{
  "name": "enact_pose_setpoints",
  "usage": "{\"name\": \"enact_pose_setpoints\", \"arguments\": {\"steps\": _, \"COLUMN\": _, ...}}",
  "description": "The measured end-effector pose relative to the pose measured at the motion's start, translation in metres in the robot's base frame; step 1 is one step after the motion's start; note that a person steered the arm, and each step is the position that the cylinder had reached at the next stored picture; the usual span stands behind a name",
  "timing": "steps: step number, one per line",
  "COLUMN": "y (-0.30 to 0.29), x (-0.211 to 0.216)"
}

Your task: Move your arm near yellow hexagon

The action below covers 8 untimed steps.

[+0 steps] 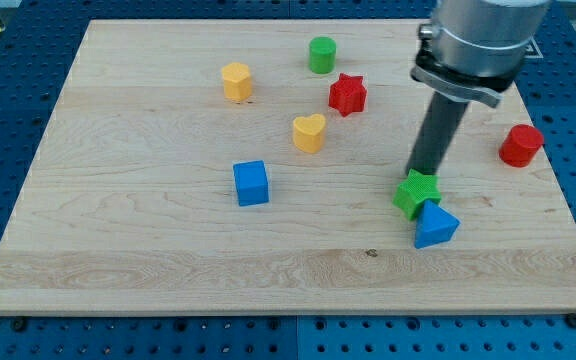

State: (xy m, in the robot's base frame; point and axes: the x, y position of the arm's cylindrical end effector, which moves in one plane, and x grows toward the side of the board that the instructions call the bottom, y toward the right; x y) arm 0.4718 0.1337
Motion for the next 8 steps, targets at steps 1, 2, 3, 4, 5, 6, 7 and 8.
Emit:
{"name": "enact_pose_setpoints", "arguments": {"steps": 1, "y": -0.013, "x": -0.026}}
{"name": "enact_pose_setpoints", "arguments": {"steps": 2, "y": -0.008, "x": -0.060}}
{"name": "enact_pose_setpoints", "arguments": {"steps": 3, "y": 0.001, "x": -0.098}}
{"name": "enact_pose_setpoints", "arguments": {"steps": 4, "y": 0.000, "x": -0.151}}
{"name": "enact_pose_setpoints", "arguments": {"steps": 5, "y": -0.012, "x": -0.200}}
{"name": "enact_pose_setpoints", "arguments": {"steps": 6, "y": -0.041, "x": -0.250}}
{"name": "enact_pose_setpoints", "arguments": {"steps": 7, "y": -0.097, "x": -0.271}}
{"name": "enact_pose_setpoints", "arguments": {"steps": 8, "y": -0.135, "x": -0.273}}
